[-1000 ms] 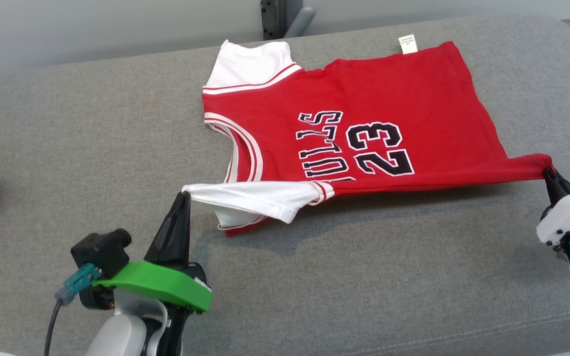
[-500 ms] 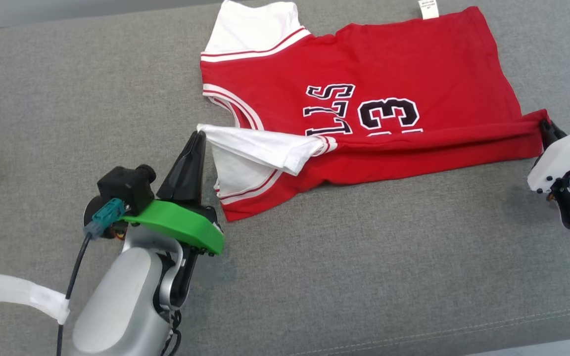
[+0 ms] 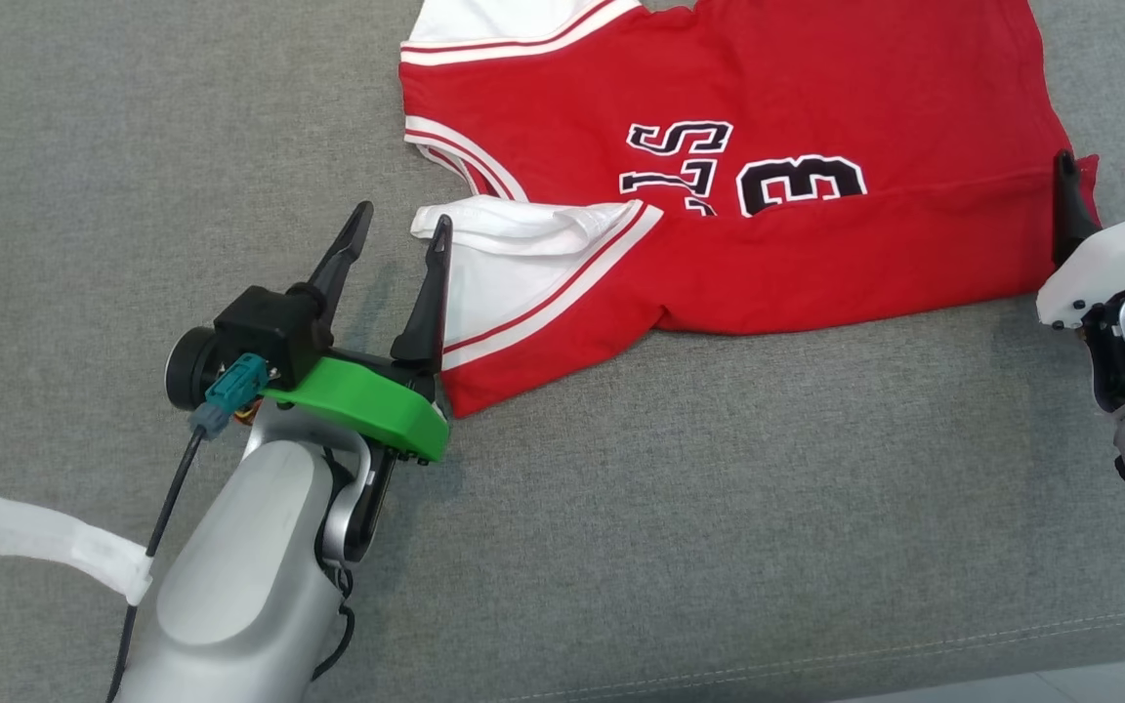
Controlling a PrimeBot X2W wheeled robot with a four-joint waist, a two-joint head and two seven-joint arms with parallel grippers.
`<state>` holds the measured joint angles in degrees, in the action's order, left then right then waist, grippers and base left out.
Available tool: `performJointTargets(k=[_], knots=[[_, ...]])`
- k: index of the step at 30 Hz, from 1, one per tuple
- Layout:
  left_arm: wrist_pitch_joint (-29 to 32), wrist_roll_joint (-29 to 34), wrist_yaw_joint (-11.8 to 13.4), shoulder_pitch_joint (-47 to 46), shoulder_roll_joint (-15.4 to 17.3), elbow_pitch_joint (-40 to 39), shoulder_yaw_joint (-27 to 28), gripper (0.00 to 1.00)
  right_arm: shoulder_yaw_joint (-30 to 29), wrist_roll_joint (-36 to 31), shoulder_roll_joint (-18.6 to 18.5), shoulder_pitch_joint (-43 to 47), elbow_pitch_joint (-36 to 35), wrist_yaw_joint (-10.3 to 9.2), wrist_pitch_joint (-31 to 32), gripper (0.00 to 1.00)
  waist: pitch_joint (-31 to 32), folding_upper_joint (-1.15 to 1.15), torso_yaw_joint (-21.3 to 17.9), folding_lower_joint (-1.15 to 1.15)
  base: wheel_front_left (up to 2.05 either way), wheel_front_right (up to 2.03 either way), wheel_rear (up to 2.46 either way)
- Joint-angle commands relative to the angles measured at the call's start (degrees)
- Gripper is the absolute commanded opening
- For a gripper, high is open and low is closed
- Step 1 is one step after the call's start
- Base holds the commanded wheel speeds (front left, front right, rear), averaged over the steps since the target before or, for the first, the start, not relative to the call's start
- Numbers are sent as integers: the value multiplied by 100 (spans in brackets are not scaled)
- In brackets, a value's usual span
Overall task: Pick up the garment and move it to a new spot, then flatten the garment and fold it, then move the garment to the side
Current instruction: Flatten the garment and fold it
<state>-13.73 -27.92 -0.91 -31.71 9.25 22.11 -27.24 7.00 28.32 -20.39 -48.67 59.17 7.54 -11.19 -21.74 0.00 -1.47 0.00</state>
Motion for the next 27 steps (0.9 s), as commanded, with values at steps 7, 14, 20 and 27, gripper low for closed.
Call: performJointTargets(k=[7,14,20,27], knots=[[-7,-341,107,836,-179,-316,190,100,-86,-216,-164,894,-936,-10,-411,100,204,0,-36,0,0,0,0],[915,-806,227,1497,-274,-281,-8,100,-667,-342,9,1800,-1791,-10,-413,100,315,0,-88,0,0,0,0],[1443,-918,613,1448,-238,-93,57,100,-758,-546,172,1952,-1829,-10,-414,100,282,0,-136,0,0,0,0],[1578,-1169,294,1373,-296,-130,14,0,-662,-192,364,1643,-1361,-10,-357,100,223,0,-129,0,0,0,0]])
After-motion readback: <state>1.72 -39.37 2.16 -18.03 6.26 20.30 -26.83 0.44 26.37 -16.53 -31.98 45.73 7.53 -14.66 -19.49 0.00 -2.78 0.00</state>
